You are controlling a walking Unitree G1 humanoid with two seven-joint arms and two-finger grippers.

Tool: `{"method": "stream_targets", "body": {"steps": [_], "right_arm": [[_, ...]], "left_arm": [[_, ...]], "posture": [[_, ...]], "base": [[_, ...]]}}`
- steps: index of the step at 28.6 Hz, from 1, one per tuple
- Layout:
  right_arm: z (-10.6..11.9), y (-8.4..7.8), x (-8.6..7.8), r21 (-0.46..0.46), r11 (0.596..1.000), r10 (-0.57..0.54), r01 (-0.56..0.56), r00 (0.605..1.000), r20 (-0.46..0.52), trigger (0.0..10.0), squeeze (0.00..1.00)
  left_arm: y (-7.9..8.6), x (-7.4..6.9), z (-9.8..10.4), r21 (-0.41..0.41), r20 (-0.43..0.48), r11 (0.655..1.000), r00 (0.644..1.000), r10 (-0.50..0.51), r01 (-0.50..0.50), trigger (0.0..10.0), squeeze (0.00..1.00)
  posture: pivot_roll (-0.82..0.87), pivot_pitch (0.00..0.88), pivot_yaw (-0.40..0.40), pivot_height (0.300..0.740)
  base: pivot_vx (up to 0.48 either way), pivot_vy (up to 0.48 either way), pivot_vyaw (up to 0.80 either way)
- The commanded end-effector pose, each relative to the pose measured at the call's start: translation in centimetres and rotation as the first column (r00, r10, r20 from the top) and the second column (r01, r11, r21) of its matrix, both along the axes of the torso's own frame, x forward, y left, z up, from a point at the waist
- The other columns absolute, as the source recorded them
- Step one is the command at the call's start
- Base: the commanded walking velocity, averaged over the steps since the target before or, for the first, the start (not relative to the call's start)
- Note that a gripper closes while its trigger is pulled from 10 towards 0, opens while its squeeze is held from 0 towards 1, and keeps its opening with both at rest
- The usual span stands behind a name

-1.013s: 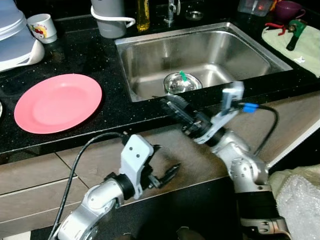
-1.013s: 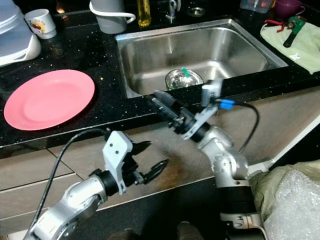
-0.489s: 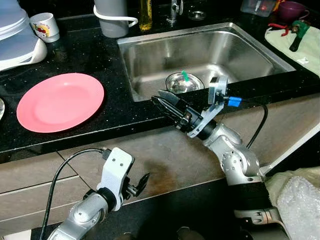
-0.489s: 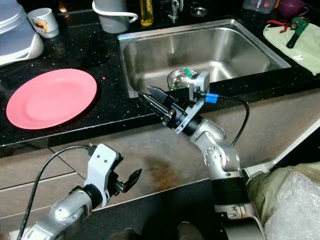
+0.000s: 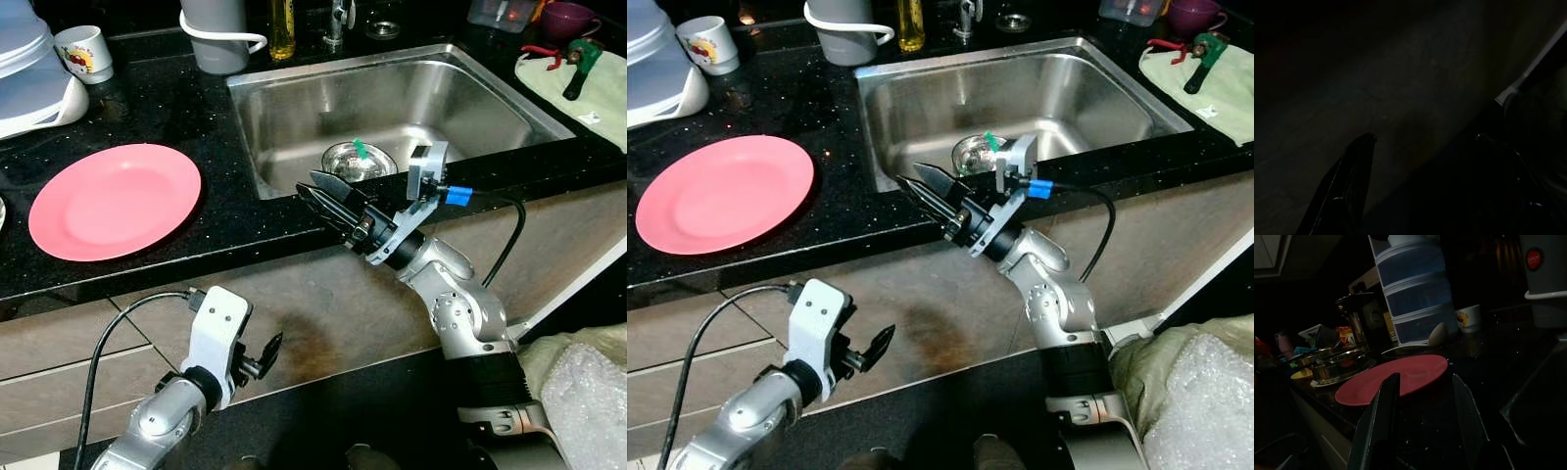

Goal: Kitchen organization

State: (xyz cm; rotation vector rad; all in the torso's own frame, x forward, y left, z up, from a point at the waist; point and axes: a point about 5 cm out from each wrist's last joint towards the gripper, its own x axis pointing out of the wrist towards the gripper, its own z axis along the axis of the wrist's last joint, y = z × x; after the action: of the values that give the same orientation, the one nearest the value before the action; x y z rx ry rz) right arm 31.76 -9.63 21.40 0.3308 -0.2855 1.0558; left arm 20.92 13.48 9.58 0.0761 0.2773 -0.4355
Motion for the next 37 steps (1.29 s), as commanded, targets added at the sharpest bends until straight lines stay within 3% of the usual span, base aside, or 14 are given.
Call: {"method": "stream_targets", "body": {"steps": [1, 8, 13, 14, 15, 20, 26, 30, 37], "right_arm": [[0.3, 0.1, 0.0, 0.000, 1.000, 0.004, -0.004, 1.000, 0.015, 10.0, 0.00], [1.0, -0.2, -0.1, 0.001, 1.000, 0.006, -0.006, 0.999, 0.034, 10.0, 0.00], [1.3, 0.0, 0.2, -0.009, 1.000, -0.003, 0.004, 0.999, 0.047, 10.0, 0.00], [1.3, 0.0, 0.2, -0.009, 1.000, -0.003, 0.004, 0.999, 0.047, 10.0, 0.00], [1.4, 0.3, 0.3, -0.016, 1.000, -0.008, 0.009, 0.998, 0.056, 10.0, 0.00], [1.6, 0.7, 0.3, -0.030, 0.999, -0.012, 0.014, 0.997, 0.071, 10.0, 0.00], [1.5, 1.2, 0.1, -0.028, 0.999, -0.013, 0.015, 0.997, 0.070, 10.0, 0.00], [1.2, 1.2, 0.1, -0.038, 0.999, -0.011, 0.014, 0.998, 0.062, 10.0, 0.00], [-0.3, 1.2, 0.0, -0.148, 0.989, -0.012, 0.021, 0.998, 0.057, 10.0, 0.00]], "left_arm": [[1.2, -0.1, -1.0, 0.003, -0.010, 0.999, 0.999, 0.036, -0.036, 10.0, 0.00], [4.8, -1.1, -5.3, 0.079, -0.138, 0.978, 0.970, 0.201, -0.191, 10.0, 0.00], [5.7, -1.5, -9.0, 0.098, -0.260, 0.960, 0.924, 0.280, -0.264, 10.0, 0.00], [5.7, -1.5, -9.0, 0.098, -0.260, 0.960, 0.924, 0.280, -0.264, 10.0, 0.00], [6.1, -1.7, -10.9, 0.116, -0.316, 0.953, 0.899, 0.303, -0.281, 10.0, 0.00], [6.8, -2.0, -13.4, 0.161, -0.402, 0.944, 0.854, 0.330, -0.288, 10.0, 0.00], [7.5, 0.1, -13.6, 0.173, -0.380, 0.937, 0.856, 0.349, -0.304, 10.0, 0.00], [7.2, 0.4, -14.0, 0.178, -0.387, 0.939, 0.857, 0.341, -0.293, 10.0, 0.00], [7.4, 0.9, -14.4, 0.177, -0.397, 0.938, 0.851, 0.345, -0.298, 10.0, 0.00]], "posture": [[0.08, 0.108, -0.002, 0.740], [0.06, 0.119, -0.010, 0.740], [0.06, 0.121, -0.005, 0.740], [0.06, 0.121, -0.005, 0.740], [0.05, 0.118, 0.000, 0.740], [0.05, 0.111, 0.004, 0.740], [0.02, 0.101, 0.019, 0.740], [0.03, 0.097, 0.020, 0.740], [0.02, 0.083, 0.031, 0.740]], "base": [[0.000, 0.000, 0.00], [0.000, 0.000, 0.00], [0.000, 0.000, 0.00], [0.000, 0.000, 0.00], [0.000, 0.000, 0.00], [0.000, 0.000, 0.00], [0.000, 0.000, 0.47], [0.000, 0.000, 0.78], [0.000, 0.000, 0.10]]}}
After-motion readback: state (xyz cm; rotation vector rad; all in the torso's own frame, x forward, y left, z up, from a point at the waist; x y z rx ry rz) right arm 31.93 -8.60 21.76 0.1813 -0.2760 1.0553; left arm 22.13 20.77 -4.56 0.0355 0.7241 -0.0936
